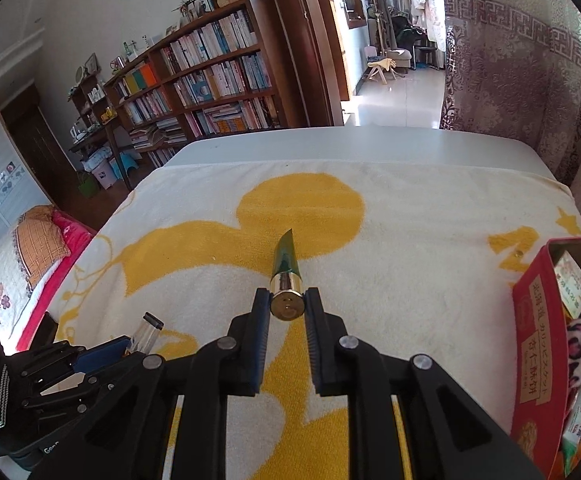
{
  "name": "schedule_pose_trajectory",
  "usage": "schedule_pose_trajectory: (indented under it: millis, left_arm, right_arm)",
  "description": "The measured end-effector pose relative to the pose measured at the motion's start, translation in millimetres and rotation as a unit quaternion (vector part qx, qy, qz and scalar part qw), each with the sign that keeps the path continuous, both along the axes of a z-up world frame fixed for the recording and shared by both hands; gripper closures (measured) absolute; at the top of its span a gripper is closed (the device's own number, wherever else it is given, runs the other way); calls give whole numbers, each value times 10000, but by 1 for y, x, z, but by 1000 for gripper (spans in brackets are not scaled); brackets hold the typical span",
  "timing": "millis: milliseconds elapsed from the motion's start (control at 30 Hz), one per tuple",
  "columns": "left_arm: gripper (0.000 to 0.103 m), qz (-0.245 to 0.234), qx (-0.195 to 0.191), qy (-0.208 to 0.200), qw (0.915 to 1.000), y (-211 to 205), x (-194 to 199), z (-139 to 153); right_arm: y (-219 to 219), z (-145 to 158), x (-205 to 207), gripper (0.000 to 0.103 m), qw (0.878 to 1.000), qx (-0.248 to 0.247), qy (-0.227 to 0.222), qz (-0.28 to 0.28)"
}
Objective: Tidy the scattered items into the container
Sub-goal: 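Carry the lighter and green tube into the tin and open both tools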
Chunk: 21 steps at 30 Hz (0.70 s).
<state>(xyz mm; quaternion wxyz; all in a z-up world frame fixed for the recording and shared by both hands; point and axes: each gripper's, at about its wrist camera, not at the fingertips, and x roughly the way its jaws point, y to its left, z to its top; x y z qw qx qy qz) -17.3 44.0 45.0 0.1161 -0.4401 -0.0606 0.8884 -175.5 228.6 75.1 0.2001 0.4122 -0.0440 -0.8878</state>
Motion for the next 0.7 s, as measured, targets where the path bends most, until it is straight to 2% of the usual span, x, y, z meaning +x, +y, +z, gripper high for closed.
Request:
schedule_pose_trajectory:
  millis: [400,700]
  left_arm:
    - [79,-114,135,125,9998,9,7,18]
    - [79,-645,67,335,9973,63,18,44]
  right_arm:
    - [66,47,49,84,9935,-576,663,-720]
    - [152,59,100,84,9762,-710,1102,-1726]
